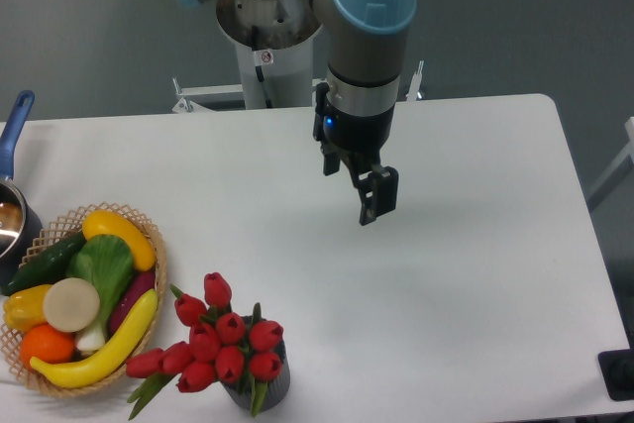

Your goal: Insert the flowers into the vase

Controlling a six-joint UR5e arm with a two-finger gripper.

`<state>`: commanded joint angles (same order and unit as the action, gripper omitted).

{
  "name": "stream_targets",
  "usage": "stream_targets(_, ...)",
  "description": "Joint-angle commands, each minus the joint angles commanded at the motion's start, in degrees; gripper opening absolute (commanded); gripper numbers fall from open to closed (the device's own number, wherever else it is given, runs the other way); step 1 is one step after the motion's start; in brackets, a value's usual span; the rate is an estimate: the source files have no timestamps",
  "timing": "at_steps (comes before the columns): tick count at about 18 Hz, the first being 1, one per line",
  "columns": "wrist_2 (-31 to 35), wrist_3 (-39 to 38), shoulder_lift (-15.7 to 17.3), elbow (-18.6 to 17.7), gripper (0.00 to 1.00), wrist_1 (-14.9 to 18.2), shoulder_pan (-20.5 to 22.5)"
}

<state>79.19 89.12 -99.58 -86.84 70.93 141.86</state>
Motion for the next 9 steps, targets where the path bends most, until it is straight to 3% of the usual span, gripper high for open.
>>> stream_targets(9, 0.5, 0.6, -0.2, -0.4, 1.00, -0.6, 0.6)
